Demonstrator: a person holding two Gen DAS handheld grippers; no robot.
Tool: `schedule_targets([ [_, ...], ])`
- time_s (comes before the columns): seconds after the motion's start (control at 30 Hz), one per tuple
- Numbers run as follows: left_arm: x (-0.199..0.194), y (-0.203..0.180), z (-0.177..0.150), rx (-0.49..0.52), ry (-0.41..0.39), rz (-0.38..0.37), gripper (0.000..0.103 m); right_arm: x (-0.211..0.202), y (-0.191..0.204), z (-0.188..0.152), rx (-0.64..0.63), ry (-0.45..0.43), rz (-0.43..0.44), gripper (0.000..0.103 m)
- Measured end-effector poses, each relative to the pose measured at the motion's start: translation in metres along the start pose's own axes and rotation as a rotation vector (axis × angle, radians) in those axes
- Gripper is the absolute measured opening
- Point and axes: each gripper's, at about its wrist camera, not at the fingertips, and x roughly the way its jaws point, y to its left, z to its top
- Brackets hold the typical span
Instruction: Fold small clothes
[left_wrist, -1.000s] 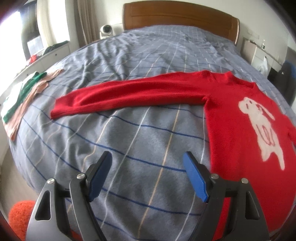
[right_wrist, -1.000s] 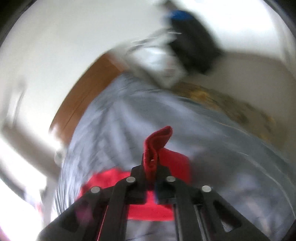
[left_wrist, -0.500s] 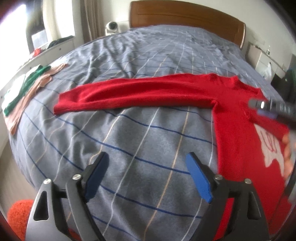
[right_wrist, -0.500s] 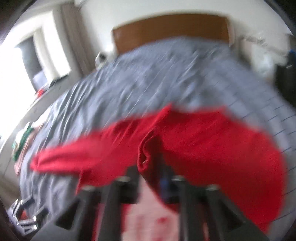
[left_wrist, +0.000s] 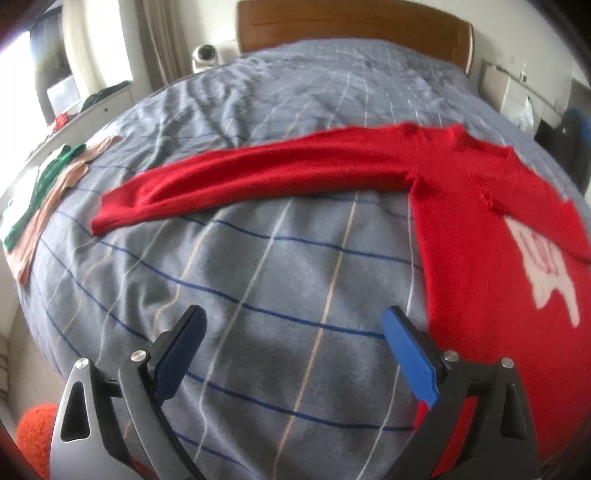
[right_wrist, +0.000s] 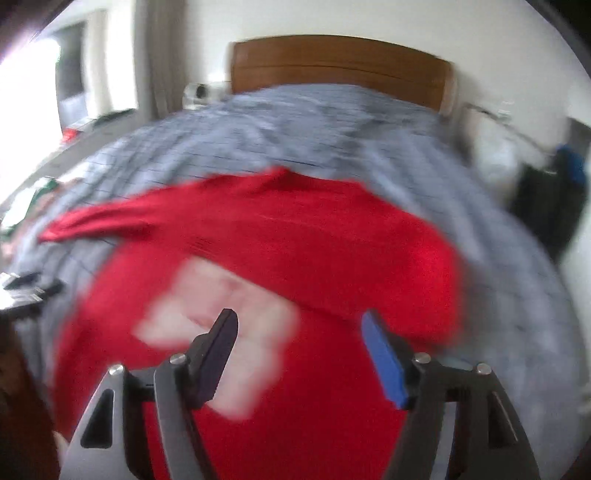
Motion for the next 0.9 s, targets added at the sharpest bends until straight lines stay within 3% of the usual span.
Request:
schedule_targets([
  [0.13, 0.006, -0.005, -0.004, 0.024, 0.011, 0.032, 0.098, -0.014, -0.032, -0.021, 0.028, 0.036, -0.147, 0.069],
  [0.27, 0.009, -0.005, -0.007, 0.02, 0.013, 0.044, 0.102, -0.026, -0.049, -0.041, 0.06, 0.025, -0.234, 0.069],
  [0.9, 0.018, 0.003, -0.012, -0.006, 0.02, -0.015, 0.103, -0.01, -0.039, -0.063, 0.009, 0.072, -0.303, 0.069],
])
